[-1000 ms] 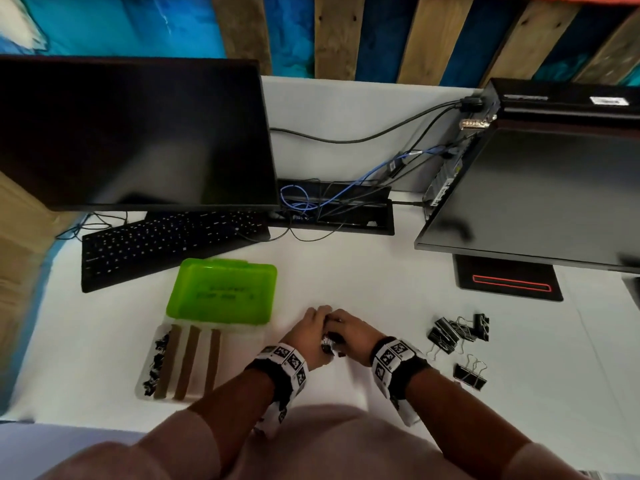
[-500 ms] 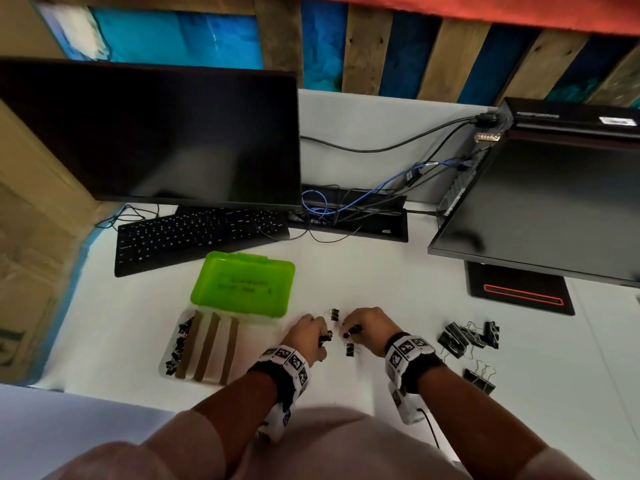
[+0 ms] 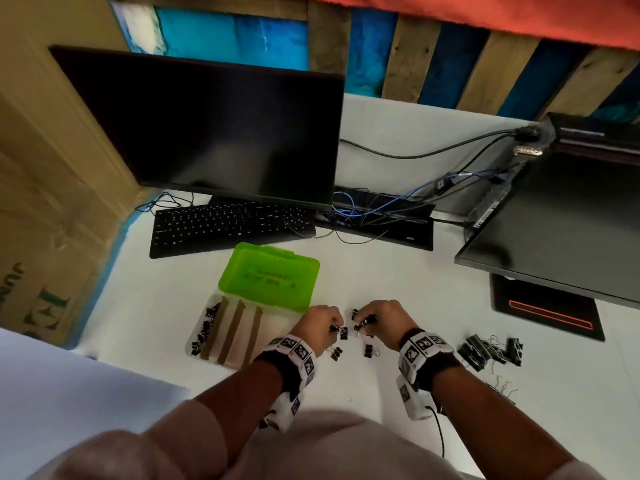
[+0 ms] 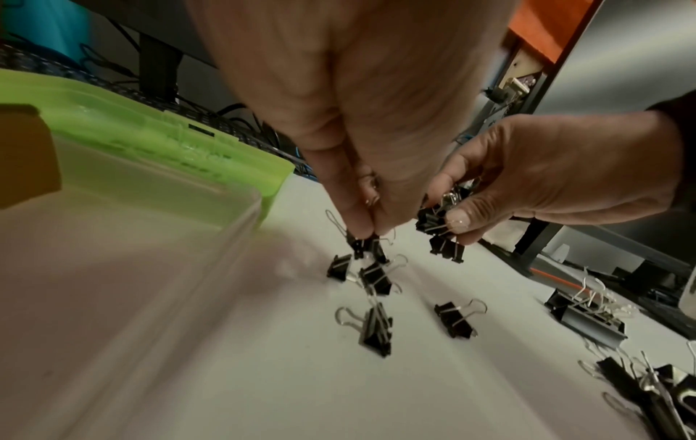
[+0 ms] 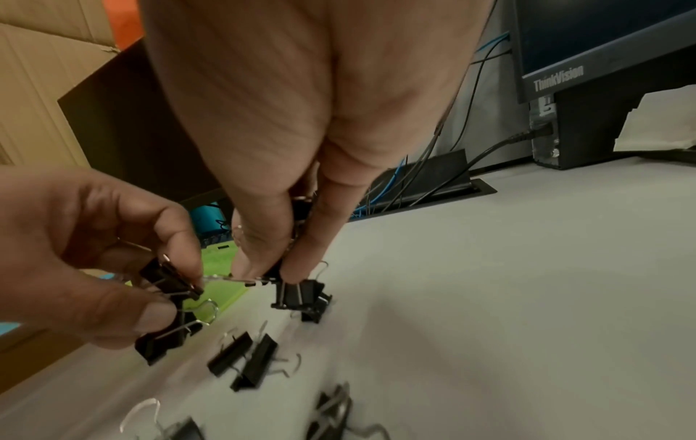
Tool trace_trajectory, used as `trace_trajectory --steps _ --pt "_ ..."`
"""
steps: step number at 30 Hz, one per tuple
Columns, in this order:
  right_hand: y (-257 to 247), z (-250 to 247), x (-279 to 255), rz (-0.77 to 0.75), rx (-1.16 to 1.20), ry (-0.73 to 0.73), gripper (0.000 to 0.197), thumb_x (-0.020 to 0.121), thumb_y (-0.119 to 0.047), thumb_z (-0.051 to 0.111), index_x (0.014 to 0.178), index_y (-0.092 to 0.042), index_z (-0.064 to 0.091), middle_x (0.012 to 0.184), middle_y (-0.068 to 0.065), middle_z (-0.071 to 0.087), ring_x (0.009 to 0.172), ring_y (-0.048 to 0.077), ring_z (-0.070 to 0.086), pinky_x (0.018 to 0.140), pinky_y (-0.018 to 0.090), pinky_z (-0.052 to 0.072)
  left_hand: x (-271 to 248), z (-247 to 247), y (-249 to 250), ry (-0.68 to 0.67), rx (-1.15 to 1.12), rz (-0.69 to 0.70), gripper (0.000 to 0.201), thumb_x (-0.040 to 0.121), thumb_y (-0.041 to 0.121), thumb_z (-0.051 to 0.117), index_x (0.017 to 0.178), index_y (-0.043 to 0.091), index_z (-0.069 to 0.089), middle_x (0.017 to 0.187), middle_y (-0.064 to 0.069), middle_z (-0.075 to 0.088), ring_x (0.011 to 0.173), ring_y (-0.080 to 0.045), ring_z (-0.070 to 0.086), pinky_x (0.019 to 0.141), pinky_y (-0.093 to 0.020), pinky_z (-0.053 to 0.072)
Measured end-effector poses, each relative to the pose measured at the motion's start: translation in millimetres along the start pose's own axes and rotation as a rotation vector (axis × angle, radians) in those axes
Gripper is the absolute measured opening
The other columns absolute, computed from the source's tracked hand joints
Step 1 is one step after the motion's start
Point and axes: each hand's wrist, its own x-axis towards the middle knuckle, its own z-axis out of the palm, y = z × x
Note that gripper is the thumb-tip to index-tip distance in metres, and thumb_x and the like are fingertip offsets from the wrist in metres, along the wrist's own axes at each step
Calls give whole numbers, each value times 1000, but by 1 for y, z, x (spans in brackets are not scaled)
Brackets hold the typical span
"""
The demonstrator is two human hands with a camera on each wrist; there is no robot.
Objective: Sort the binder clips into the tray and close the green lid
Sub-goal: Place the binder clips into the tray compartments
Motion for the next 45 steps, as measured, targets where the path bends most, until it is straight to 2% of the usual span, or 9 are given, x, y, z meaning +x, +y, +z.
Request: trace_trajectory --steps 2,6,13,17,20,23,34,39,45 --pt "-7 -4 2 -23 36 11 23 72 0 75 90 -14 73 99 4 71 82 10 63 74 7 43 -1 -5 -1 32 -40 9 21 75 1 63 93 10 67 97 -11 66 87 -23 64 69 -15 41" --pt "-35 -9 13 -90 27 10 25 73 -5 76 95 -16 73 106 2 69 96 15 63 87 18 44 -5 -23 -4 122 -110 13 19 77 0 64 94 10 66 98 -10 65 80 -19 61 68 -13 40" --pt "-102 12 55 -226 -11 -37 24 71 -6 78 92 -16 73 99 5 71 93 19 64 91 30 49 -35 -76 -36 296 -132 -79 19 77 2 66 94 9 67 98 -10 68 70 -14 55 60 -11 35" --pt "-142 38 78 -329 -141 -146 24 73 -12 77 97 -13 73 107 6 70 103 21 61 96 31 45 -63 -102 -68 363 -130 -179 18 77 7 67 94 12 68 95 -6 70 78 -22 64 71 -20 46" --pt "-173 58 90 -415 -202 -213 21 74 -12 77 94 -15 73 105 5 71 100 20 62 92 30 47 -84 -109 -91 439 -190 -233 18 74 0 65 89 8 70 87 -11 70 72 -19 60 63 -5 38" --pt "-199 79 99 -466 -263 -278 21 75 -9 75 94 -19 73 103 4 70 97 20 63 90 31 49 -101 -112 -108 479 -236 -300 17 73 0 66 88 7 70 91 -11 71 78 -21 64 64 -4 39" --pt "-228 127 116 -643 -476 -421 26 79 1 58 97 -15 68 107 6 64 101 25 60 85 25 42 -120 -104 -135 431 -273 -410 17 77 7 64 93 7 67 97 -14 66 88 -27 63 73 -21 42" --pt "-225 127 115 -674 -474 -421 29 79 1 58 102 -13 67 116 4 60 106 24 57 91 26 42 -120 -98 -135 436 -270 -396 15 80 10 62 92 2 66 97 -16 65 88 -28 61 69 -16 34" --pt "-217 125 107 -686 -405 -414 28 80 0 61 104 -15 67 120 3 58 110 22 56 94 26 44 -117 -96 -140 407 -216 -398 21 80 13 65 99 7 67 103 -16 65 94 -29 61 73 -19 38"
